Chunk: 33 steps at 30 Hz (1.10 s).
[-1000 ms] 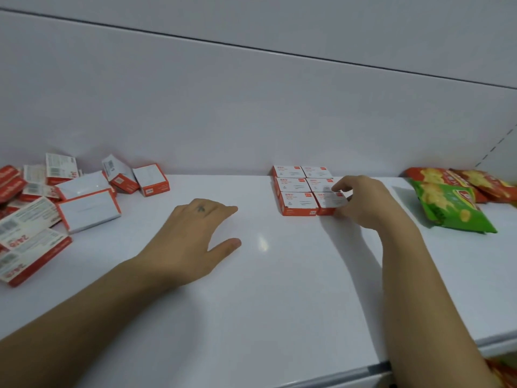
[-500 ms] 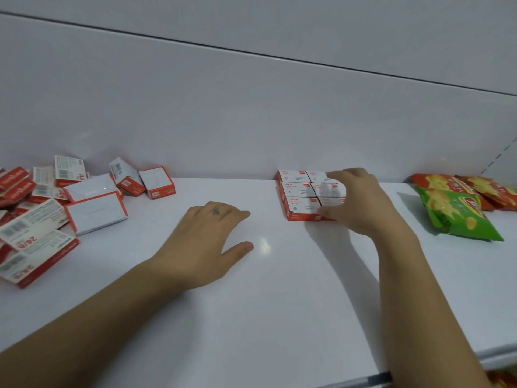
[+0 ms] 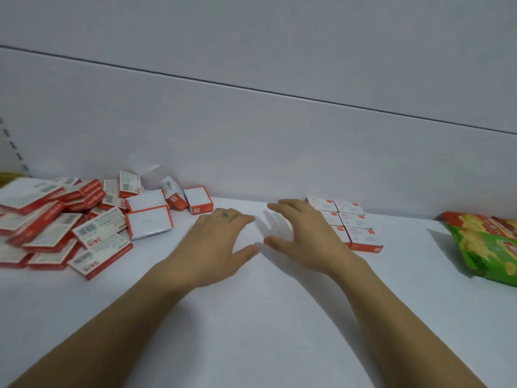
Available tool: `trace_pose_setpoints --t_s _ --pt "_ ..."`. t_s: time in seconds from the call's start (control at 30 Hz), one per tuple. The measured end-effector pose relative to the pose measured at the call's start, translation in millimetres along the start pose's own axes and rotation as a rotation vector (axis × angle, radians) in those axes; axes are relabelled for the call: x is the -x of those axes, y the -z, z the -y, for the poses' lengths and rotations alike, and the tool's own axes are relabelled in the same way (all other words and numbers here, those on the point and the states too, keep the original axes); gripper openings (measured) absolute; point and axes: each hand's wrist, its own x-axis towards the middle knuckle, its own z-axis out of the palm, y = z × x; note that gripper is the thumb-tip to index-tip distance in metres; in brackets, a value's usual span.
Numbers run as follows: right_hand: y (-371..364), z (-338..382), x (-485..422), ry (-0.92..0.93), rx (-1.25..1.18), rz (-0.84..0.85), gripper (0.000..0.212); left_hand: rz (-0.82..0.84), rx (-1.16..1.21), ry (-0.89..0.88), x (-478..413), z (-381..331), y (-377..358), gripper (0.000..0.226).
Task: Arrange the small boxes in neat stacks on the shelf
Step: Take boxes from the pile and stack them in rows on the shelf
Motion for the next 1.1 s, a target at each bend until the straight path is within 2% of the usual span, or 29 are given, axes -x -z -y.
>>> trace_pose_setpoints --t_s 0.13,0.27,0.43,0.57,0.83,1.1 --pt "-2.7 21.3 -6.7 0.096 0.038 0.070 0.066 0.040 0.048 0.118 17.4 16.0 19.8 0.059" --pt "-7.8 43.5 -11.7 0.191 0.065 0.120 0.067 -0.096 -0.003 0.188 37.1 33.6 37.1 0.053" --pt "-23.6 76.1 -24.6 0.307 0.068 0.084 0.064 -0.277 -0.211 0.397 54.1 64.2 40.0 0.051" --pt "-38.5 89.5 -21.2 0.345 0.072 0.041 0.063 -0.229 -0.220 0.522 60.7 80.2 28.0 0.057" --pt "-33.1 65.8 -6.5 0.280 0.088 0.015 0.060 -0.245 -0.246 0.496 54.7 78.3 25.6 0.049" --pt "-9.3 55.6 -12.5 0.220 0.064 0.052 0.066 -0.306 0.007 0.340 42.0 48.4 31.4 0.053"
